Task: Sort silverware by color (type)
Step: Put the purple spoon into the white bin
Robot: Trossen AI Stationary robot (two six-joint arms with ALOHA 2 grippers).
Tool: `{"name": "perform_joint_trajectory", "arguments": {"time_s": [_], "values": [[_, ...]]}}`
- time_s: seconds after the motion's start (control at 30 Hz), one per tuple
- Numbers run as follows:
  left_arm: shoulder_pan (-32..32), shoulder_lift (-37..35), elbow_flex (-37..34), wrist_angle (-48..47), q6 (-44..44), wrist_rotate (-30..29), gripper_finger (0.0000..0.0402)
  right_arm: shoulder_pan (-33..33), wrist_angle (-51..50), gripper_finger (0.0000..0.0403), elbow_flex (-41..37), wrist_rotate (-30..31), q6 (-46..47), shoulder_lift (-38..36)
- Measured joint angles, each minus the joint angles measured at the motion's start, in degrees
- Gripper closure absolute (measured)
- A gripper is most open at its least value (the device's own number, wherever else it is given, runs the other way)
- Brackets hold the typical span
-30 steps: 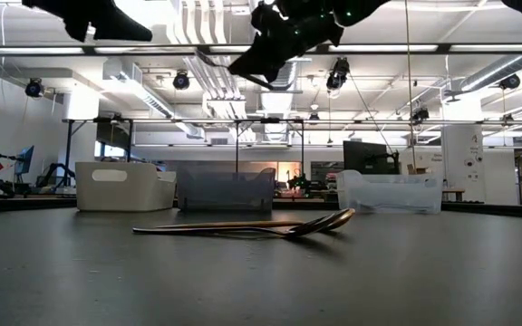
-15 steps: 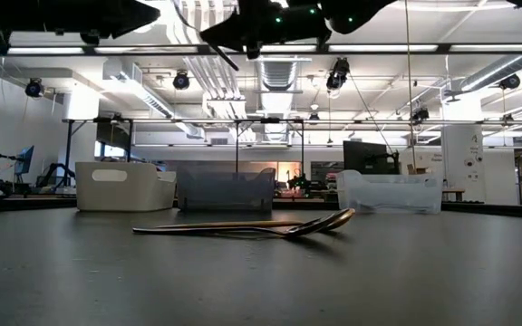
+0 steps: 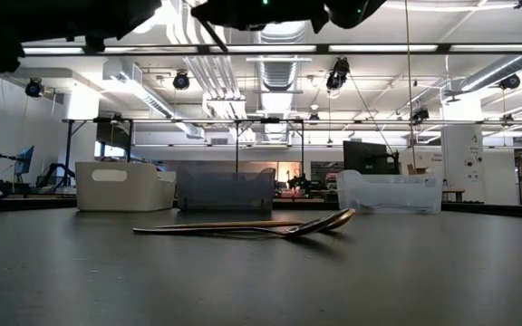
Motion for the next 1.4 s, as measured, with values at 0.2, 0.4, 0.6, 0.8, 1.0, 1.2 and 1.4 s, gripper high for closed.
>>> {"name": "perform_joint_trajectory", "arguments": {"time_s": [0.2,0.4,0.6,0.8,1.0,1.2,1.4], "values": [[0.24,4.15,0.76,6.2,-0.94,4.32,0.0226,1.99,2.96,0.0363,-0.51,3.07,-3.02,0.55],[0.38,9.76,5.62,6.34,0.45,5.67,0.0206,2.49,3.73,0.0363,-0.53,4.08,-4.77,0.59],[0.48,14.25,10.42,6.34,2.18,1.78,0.0207,2.91,3.72,0.0363,-0.53,4.16,-6.18,0.59],[0.48,17.0,12.86,6.39,3.44,-0.12,0.0232,3.0,3.66,0.0363,-0.56,4.7,-6.4,0.59],[0.48,18.91,14.55,6.39,3.46,-4.95,0.0313,2.98,3.13,0.0363,-0.62,6.19,-7.59,0.59],[0.39,20.76,15.47,6.05,2.94,-5.74,0.0394,2.93,1.56,0.0362,-0.64,7.23,-7.88,0.61],[0.42,21.93,16.31,6.06,2.7,-6.3,0.04,2.93,0.53,0.0349,-0.64,7.95,-7.67,0.61]]}}
